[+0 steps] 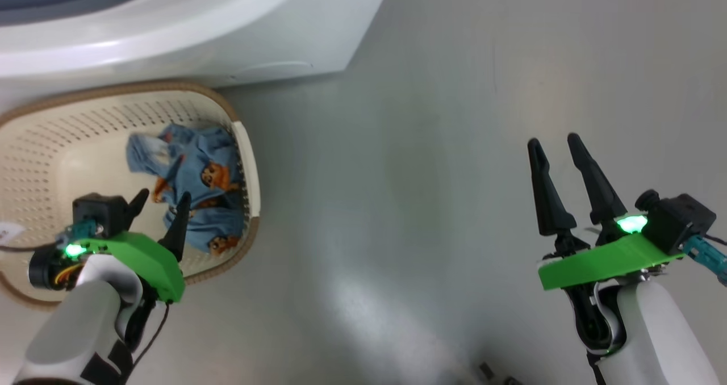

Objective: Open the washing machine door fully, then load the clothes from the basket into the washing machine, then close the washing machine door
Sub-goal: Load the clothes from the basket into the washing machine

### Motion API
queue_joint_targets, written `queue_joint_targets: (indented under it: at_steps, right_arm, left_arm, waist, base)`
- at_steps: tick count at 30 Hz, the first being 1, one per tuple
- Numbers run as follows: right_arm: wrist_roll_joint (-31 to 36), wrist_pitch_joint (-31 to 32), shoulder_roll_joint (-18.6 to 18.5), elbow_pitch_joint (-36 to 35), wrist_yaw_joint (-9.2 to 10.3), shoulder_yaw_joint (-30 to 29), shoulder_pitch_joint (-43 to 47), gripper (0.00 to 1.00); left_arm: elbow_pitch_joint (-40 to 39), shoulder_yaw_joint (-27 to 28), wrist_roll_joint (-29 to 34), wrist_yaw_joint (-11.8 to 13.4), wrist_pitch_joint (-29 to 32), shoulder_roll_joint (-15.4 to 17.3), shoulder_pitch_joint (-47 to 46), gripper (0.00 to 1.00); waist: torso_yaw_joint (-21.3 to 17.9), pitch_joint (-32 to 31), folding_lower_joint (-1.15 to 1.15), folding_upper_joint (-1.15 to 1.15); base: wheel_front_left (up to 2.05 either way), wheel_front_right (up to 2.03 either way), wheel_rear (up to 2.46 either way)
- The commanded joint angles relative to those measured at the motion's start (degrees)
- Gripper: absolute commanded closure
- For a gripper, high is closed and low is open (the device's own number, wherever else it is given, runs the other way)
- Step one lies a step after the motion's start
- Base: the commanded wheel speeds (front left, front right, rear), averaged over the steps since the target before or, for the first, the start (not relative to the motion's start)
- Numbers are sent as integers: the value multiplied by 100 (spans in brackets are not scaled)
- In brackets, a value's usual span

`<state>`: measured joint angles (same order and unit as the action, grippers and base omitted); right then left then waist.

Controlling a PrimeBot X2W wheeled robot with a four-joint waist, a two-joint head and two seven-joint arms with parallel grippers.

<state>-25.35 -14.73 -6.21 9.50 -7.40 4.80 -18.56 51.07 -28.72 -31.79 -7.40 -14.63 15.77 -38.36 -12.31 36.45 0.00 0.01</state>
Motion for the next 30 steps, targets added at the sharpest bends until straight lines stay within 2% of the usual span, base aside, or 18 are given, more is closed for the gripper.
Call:
queue_joint_targets:
  at_steps: [1, 8, 15, 24, 25, 27, 28, 30]
  right_arm:
    - [-18, -27, 14, -144, -9, 134, -1, 0]
    - [-17, -27, 78, -225, -9, 195, -293, 0]
    - [-18, -27, 122, -301, -9, 250, -538, 0]
    - [-8, -27, 150, -282, -9, 399, -632, 0]
    - [-8, -27, 152, -278, -9, 412, -638, 0]
    - [-3, -27, 155, -274, -9, 435, -648, 0]
    - [0, -27, 154, -273, -9, 442, -649, 0]
    - [4, -27, 142, -272, -9, 439, -643, 0]
  left_arm:
    - [4, 38, -102, -9, -37, 250, -80, 0]
    - [453, -899, -778, -9, 12, 497, -730, 0]
    - [725, -1488, -1285, -9, 194, 647, -1259, 0]
    - [899, -2212, -1928, -9, 445, 783, -1612, 0]
    - [916, -2264, -1989, -9, 449, 790, -1629, 18]
    - [938, -2372, -2101, -9, 450, 806, -1653, 96]
    - [946, -2416, -2164, -9, 442, 813, -1662, 100]
    - [953, -2502, -2289, -9, 429, 812, -1672, 100]
  waist:
    - [-159, 290, 0, -1]
    - [-248, 777, 0, -1]
    - [-322, 1149, 0, -1]
    - [-397, 1282, 0, -1]
    - [-405, 1278, 0, -1]
    - [-419, 1265, 0, -1]
    - [-423, 1251, 0, -1]
    - [-420, 1214, 0, -1]
  base:
    - [0, 0, 0]
    - [0, 0, 0]
    - [0, 0, 0]
    - [0, 0, 0]
    - [0, 0, 0]
    - [0, 0, 0]
    - [0, 0, 0]
    - [0, 0, 0]
